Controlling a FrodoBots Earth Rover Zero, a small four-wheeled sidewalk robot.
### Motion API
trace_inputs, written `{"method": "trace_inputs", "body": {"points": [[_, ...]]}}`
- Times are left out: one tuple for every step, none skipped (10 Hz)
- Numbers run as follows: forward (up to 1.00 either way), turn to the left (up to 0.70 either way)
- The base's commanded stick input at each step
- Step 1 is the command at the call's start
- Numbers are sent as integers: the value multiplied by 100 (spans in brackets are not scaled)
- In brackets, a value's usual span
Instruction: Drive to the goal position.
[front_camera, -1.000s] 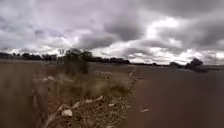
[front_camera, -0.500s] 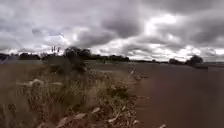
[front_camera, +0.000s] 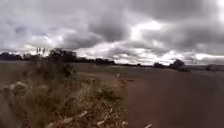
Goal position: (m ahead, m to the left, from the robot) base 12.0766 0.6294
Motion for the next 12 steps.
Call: {"method": "trace_inputs", "body": {"points": [[0,-85],[0,-85],[0,-85],[0,-85],[0,-85],[0,-85],[0,-85],[0,-85],[0,-85],[0,-73],[0,-28],[0,0]]}}
